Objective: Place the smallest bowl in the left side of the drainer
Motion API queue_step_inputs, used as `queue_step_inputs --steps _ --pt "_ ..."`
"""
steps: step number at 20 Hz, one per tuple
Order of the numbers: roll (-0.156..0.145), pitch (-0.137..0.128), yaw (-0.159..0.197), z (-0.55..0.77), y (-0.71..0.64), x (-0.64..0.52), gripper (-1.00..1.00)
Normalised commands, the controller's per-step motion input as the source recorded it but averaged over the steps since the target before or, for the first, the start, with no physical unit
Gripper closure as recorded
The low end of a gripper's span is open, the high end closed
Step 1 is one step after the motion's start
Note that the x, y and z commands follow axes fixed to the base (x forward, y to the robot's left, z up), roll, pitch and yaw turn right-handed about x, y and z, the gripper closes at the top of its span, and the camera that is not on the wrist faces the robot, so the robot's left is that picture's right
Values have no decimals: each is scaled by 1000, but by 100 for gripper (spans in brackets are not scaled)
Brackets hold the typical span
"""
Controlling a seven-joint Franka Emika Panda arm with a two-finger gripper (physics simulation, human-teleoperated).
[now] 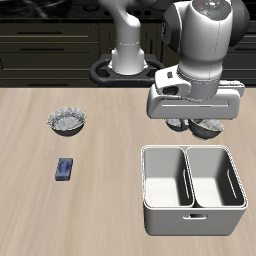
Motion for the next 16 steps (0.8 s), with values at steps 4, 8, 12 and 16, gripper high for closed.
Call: queue_step_inputs --steps 4,8,12,16 --pt "-20 13 8 -96 -101 18 100" --pt "-23 13 17 -101 -65 22 100" --pt "7 10 27 -112 45 -20 100" --pt "-1 22 35 -143 70 0 100"
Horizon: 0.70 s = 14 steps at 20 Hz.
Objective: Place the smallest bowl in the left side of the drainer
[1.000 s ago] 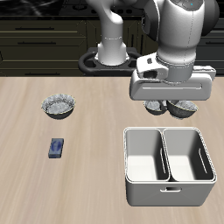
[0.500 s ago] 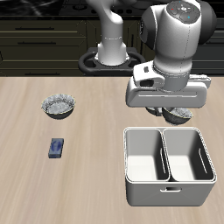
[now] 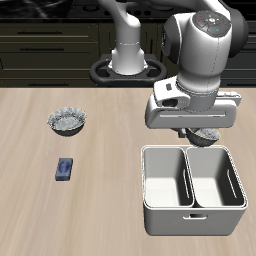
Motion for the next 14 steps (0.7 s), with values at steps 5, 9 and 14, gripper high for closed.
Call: queue_step_inputs --steps 5,9,14 --pt "-21 23 34 -158 9 27 -100" --pt "39 -11 25 21 33 -58 -100" --pt "19 -5 22 3 63 -41 -100"
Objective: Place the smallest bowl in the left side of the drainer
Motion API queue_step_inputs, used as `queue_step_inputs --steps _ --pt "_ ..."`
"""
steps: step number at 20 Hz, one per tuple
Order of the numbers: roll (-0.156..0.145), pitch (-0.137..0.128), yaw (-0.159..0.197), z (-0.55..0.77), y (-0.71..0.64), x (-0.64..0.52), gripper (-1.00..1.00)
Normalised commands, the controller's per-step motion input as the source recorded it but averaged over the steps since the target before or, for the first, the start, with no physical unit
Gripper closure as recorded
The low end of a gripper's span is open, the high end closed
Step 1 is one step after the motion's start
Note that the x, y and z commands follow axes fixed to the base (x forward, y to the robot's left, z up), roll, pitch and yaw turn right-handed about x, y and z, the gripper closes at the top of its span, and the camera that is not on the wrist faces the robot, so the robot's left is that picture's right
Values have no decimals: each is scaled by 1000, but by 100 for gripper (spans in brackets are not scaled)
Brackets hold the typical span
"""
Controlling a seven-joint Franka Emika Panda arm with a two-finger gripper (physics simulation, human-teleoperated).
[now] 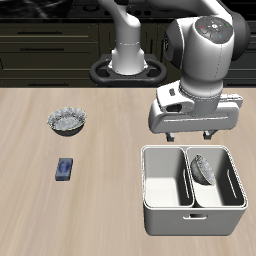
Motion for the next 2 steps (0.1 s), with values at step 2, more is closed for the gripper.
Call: queue_step_inputs --steps 2 --pt "21 -23 -2 71 65 -82 -100"
